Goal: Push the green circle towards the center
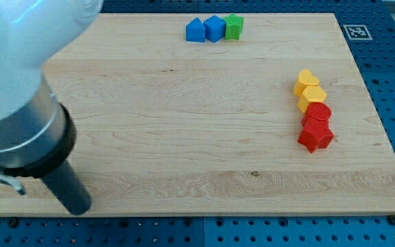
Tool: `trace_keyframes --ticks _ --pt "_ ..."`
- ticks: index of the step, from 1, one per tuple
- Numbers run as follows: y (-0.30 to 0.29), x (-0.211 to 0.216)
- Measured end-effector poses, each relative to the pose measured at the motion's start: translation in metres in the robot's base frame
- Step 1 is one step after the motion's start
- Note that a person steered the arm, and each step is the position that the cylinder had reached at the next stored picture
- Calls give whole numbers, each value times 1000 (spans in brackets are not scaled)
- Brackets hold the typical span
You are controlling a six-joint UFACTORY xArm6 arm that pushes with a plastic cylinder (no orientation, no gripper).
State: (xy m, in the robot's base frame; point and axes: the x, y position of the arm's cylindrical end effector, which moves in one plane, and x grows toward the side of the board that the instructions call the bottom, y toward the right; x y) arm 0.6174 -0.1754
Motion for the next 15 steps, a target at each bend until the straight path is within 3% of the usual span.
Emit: trace_keyframes --ticks 1,2,8,11,15 --pt "-51 -5" --pt "-62 -7" --pt "-32 -56" --pt "-24 -57" --pt "32 -69"
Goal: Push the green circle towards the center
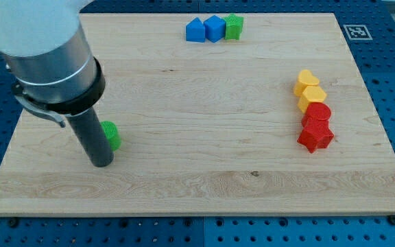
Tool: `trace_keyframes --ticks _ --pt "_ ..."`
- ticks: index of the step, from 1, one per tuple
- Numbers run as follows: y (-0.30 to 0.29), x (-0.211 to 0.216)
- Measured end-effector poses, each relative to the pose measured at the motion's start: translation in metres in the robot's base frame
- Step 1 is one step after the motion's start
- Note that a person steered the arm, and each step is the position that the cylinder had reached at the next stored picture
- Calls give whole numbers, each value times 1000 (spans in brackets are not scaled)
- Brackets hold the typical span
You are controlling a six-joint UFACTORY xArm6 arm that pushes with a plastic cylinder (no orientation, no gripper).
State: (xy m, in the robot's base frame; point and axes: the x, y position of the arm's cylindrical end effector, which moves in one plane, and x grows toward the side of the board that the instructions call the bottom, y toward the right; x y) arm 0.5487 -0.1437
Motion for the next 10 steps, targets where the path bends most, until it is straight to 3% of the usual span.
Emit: trace_keyframes --ticks 5,6,8,10 --pt "51 11" --pt "-1 30" --pt "1 -30" --pt "8 -62"
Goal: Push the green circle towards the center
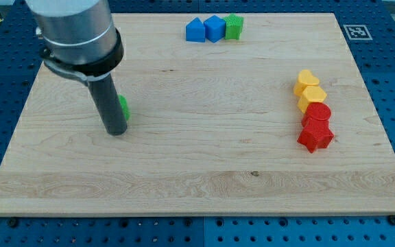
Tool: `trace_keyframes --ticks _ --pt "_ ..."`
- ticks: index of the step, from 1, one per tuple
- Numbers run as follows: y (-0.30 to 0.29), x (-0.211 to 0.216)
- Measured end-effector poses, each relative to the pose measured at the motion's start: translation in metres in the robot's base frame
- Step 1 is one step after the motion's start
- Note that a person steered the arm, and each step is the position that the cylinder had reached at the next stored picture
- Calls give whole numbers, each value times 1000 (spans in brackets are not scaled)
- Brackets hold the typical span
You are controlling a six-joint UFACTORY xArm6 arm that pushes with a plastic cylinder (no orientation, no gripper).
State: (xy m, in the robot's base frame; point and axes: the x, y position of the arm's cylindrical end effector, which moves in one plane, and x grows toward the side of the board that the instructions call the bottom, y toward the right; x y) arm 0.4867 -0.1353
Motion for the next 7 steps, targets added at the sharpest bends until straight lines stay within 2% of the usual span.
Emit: trace_keyframes --ticks 4,6,7 --pt "-18 -26" --pt "-18 -63" --pt "-18 -64"
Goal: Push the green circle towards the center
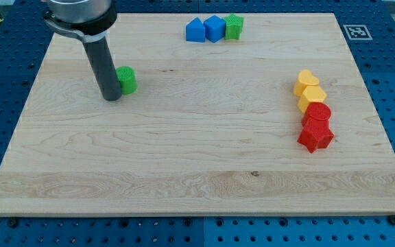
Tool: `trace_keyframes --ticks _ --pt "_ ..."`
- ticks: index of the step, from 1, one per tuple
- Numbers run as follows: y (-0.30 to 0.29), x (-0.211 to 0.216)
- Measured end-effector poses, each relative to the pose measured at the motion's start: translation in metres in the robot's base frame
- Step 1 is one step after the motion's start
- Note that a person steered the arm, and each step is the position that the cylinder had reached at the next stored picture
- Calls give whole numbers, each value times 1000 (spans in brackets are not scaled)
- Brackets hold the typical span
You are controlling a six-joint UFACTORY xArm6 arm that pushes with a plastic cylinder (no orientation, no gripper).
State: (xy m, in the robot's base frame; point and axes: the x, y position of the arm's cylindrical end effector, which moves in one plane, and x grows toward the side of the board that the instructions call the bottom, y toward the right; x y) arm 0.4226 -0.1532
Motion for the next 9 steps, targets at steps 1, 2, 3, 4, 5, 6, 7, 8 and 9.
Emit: trace_keyframes --ticks 1,2,3,4,5,6,7,8,9 --pt "-4 3" --pt "-10 -7" --pt "7 -18" --pt "8 -18" --pt "8 -18" --pt "8 -22" --pt "9 -27" --pt "9 -27" --pt "15 -27"
